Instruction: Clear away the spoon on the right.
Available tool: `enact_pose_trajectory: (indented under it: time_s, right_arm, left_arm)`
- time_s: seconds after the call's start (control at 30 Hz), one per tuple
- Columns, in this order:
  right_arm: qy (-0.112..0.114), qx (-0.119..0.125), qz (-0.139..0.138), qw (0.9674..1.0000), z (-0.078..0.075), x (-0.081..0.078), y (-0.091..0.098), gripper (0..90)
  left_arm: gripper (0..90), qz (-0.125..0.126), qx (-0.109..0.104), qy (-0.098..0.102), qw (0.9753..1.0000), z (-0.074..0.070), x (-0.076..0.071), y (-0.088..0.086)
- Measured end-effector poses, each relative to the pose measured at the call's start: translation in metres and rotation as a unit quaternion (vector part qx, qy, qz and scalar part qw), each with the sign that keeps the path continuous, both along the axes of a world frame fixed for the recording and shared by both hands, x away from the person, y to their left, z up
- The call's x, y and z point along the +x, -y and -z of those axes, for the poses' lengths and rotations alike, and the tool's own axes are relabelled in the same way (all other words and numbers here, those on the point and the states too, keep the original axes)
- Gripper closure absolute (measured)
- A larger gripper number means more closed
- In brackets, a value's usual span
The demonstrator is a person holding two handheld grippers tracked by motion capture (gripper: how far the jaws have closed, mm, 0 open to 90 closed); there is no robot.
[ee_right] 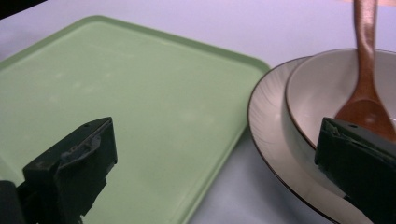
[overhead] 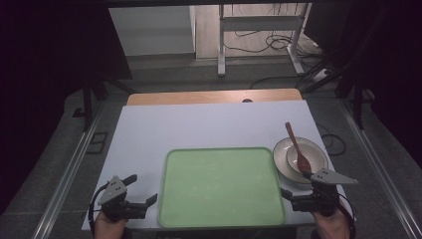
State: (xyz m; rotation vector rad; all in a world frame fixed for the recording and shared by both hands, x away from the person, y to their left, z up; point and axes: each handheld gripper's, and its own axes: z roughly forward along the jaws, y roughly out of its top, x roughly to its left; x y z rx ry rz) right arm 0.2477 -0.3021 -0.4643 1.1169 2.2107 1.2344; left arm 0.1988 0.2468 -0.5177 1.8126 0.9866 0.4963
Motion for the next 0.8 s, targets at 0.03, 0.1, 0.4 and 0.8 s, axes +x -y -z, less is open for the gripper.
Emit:
enact_pose_trajectory:
  time_s: [0.03, 0.1, 0.4, 0.8]
  right_arm:
    - [0.003, -0.005, 0.0, 1.0, 0.0002, -0.0003, -0.0015, 0.0]
    - [0.006, -0.012, 0.002, 0.9999, 0.0028, -0.0016, -0.0037, 0.0]
    - [0.002, -0.028, 0.002, 0.9996, 0.0088, -0.0007, -0.0071, 0.0]
    - [0.013, -0.039, -0.001, 0.9992, 0.0096, 0.0, -0.0047, 0.0]
  left_arm:
    - [0.4, 0.0, 0.0, 0.002, 1.0, -0.0002, -0.0001, -0.0001]
    - [0.5, 0.001, -0.002, 0.002, 1.0, -0.0001, 0.0, -0.0001]
    - [0.8, -0.001, -0.022, -0.003, 0.9998, -0.0006, 0.0001, -0.0024]
    - [1.1, 0.001, -0.029, 0.002, 0.9996, -0.0002, 0.0007, -0.0038]
